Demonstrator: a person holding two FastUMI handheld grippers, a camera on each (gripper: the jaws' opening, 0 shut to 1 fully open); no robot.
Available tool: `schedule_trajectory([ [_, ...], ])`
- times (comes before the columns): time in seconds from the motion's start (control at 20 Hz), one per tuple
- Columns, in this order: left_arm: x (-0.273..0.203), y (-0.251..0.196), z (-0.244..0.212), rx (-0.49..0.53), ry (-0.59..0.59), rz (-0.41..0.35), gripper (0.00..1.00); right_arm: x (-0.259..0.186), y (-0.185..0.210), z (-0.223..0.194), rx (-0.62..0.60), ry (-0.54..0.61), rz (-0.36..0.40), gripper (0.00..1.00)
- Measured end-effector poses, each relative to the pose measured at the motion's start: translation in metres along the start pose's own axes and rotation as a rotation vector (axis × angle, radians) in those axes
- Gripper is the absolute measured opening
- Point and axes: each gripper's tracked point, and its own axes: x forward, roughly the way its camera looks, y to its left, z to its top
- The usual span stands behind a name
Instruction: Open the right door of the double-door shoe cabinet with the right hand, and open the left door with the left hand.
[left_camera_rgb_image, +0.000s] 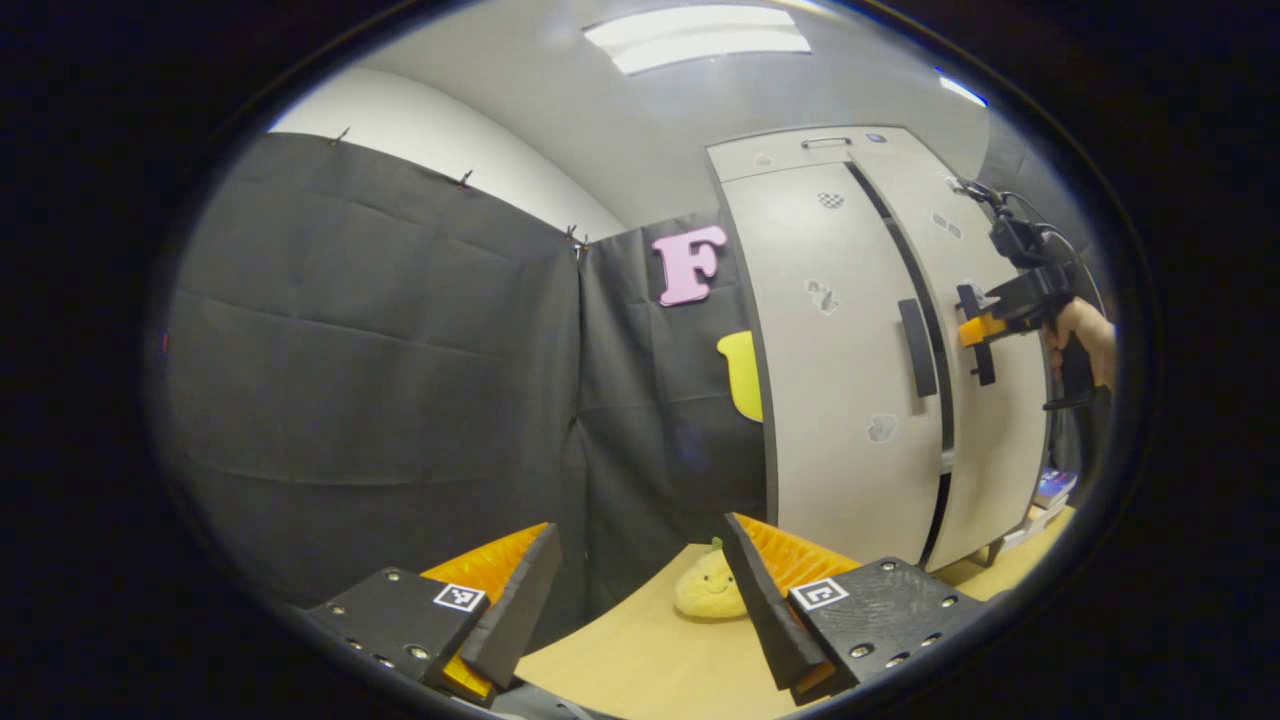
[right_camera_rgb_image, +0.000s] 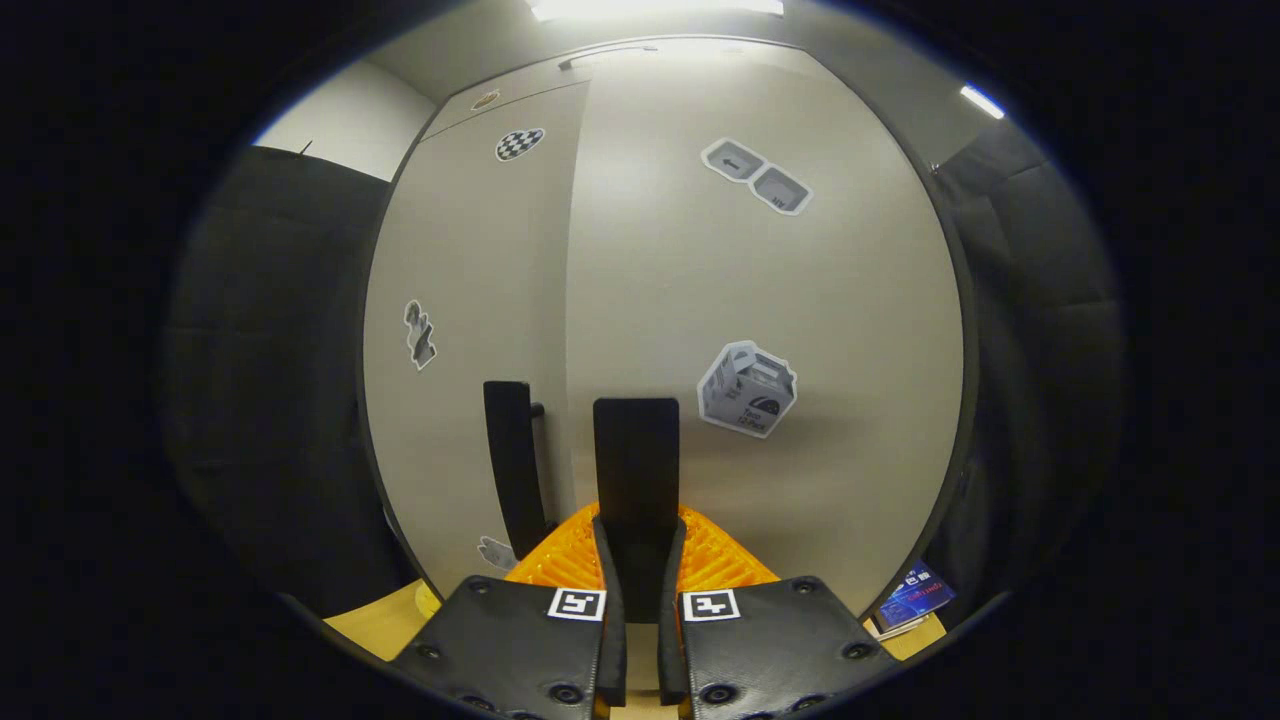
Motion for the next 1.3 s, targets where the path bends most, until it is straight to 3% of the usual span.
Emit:
schedule_trajectory([
  [0.45,-0.008,-0.026,0.017,0.019,-0.013,-0.01,0.93,-0.022,-0.005,0.002,-0.018,0.034,0.118,0.14],
  [0.8,-0.009,-0.068,0.023,0.014,-0.015,-0.059,0.94,-0.036,-0.013,0.0,-0.007,0.051,0.217,0.14],
  [1.3,-0.009,-0.144,0.026,-0.015,-0.01,-0.182,0.93,-0.056,-0.037,0.0,-0.021,0.044,0.256,0.14],
])
